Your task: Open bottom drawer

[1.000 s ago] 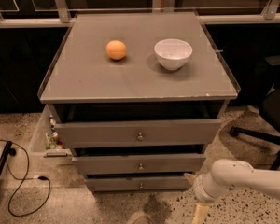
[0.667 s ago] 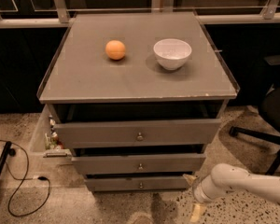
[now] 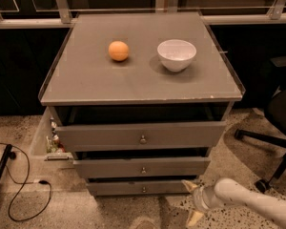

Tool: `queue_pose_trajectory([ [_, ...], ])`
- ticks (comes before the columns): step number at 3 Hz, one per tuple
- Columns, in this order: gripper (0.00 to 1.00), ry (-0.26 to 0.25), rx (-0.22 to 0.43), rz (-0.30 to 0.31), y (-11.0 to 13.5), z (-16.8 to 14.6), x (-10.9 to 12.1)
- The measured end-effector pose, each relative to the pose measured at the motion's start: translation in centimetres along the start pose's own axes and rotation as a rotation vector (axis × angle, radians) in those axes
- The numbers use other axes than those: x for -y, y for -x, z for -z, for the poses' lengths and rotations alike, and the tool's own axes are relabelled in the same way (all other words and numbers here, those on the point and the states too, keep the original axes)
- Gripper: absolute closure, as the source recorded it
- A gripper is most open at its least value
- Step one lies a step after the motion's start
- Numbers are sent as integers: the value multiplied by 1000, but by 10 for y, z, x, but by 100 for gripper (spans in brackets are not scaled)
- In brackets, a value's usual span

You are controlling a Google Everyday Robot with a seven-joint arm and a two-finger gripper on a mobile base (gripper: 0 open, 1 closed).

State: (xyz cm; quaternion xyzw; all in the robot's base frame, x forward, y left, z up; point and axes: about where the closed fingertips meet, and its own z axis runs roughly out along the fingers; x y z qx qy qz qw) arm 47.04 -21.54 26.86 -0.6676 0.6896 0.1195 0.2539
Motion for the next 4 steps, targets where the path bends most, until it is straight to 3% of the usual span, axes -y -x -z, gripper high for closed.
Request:
queue_pose_trajectory([
  [1,0,-26,74,40,1,-25,2],
  [2,0,-37,144,11,-14,-46,1],
  [4,0,-66,140,47,-12,-56,11],
])
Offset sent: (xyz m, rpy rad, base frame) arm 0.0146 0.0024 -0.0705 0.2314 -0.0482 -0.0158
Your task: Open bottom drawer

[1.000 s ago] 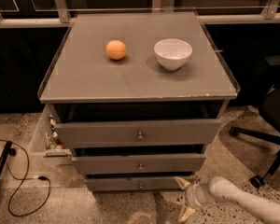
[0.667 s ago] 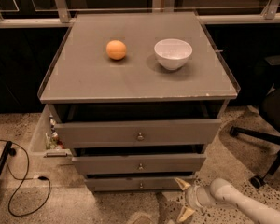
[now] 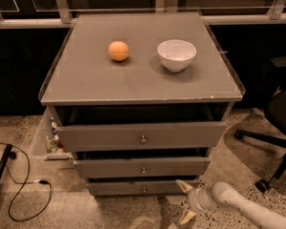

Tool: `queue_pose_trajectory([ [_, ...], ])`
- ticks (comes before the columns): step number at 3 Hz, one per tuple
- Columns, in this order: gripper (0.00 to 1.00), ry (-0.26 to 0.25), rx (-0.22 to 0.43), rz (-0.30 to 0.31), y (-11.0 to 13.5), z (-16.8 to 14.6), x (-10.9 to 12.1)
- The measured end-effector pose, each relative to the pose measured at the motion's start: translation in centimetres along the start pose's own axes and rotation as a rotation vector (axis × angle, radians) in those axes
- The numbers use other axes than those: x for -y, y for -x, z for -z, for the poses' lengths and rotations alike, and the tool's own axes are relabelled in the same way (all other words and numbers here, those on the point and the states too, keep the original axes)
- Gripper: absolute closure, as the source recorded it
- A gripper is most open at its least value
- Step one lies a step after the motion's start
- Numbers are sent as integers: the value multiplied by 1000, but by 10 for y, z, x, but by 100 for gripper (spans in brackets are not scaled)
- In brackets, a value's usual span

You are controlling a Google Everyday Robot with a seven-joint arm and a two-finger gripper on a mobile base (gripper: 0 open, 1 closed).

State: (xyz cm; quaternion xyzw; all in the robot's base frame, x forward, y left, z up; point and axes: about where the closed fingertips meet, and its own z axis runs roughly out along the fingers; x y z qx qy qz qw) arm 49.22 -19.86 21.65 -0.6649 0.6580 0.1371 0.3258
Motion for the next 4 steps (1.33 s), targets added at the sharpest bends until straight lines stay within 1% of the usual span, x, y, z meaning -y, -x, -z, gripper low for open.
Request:
queue_pose_trajectory([
  [1,0,-55,8,53,-1,-14,19],
  [2,0,-92,6,99,-2,-26,35],
  [3,0,-113,3,139,-8,-35,48],
  [4,0,-122,4,163,-15,-42,61],
])
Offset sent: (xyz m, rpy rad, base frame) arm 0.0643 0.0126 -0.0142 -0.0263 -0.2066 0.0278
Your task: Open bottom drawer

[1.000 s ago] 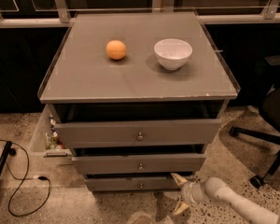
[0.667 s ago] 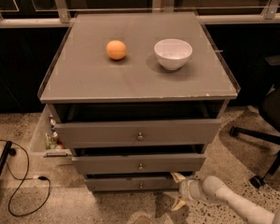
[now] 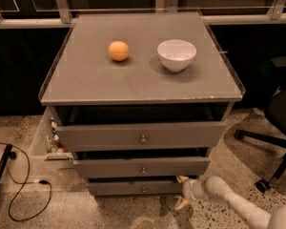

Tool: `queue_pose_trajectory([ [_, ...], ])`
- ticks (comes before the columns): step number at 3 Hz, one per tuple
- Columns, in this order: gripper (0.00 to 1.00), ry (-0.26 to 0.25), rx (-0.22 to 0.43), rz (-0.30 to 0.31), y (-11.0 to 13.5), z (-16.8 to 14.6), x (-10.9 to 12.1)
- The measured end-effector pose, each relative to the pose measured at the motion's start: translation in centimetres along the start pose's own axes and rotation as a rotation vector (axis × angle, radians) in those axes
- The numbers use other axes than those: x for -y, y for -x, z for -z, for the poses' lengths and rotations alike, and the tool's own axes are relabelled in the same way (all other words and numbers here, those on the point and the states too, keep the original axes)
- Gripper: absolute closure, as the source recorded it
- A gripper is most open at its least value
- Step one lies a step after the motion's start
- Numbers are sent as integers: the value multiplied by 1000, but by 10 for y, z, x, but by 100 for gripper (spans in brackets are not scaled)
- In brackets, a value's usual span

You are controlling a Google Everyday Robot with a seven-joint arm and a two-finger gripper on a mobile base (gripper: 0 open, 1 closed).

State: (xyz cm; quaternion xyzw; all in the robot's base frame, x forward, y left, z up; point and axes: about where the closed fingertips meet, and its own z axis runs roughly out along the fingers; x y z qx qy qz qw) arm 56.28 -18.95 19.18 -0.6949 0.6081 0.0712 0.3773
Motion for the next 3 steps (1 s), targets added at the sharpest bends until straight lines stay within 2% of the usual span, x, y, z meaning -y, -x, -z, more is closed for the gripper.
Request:
queue_pose_trajectory([
  [1,0,5,6,19,-14,-12,14],
  [3,0,30,2,10,-24,-23,11],
])
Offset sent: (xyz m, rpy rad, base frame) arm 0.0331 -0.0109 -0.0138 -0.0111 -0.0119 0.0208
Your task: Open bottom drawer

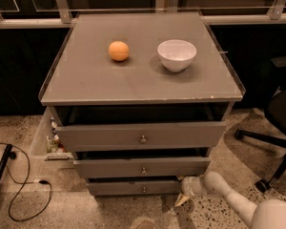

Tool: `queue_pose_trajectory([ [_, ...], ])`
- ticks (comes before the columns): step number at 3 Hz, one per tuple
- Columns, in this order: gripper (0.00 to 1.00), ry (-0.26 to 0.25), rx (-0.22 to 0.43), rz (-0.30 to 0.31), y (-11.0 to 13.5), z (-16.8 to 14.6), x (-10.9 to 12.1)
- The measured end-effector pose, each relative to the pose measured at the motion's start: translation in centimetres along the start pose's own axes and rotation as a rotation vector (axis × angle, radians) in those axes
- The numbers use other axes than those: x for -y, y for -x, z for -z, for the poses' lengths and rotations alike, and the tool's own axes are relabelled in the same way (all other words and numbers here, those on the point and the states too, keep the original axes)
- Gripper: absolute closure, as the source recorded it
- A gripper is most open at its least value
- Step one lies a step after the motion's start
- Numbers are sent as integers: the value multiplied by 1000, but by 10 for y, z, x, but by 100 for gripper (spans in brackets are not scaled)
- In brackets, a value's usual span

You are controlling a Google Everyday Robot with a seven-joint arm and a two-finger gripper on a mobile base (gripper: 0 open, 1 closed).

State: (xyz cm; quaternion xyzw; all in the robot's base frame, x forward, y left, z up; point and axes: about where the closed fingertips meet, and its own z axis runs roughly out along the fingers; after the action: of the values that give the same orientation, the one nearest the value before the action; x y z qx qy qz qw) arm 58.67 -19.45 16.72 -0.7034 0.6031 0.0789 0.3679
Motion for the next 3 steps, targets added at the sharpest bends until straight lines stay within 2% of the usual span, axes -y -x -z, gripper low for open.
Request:
queue_pose_trajectory([
  [1,0,31,-8,-20,-11,-12,-7],
  [2,0,32,-8,-21,-12,-13,-7],
  [3,19,32,-8,-21,-12,-13,-7],
])
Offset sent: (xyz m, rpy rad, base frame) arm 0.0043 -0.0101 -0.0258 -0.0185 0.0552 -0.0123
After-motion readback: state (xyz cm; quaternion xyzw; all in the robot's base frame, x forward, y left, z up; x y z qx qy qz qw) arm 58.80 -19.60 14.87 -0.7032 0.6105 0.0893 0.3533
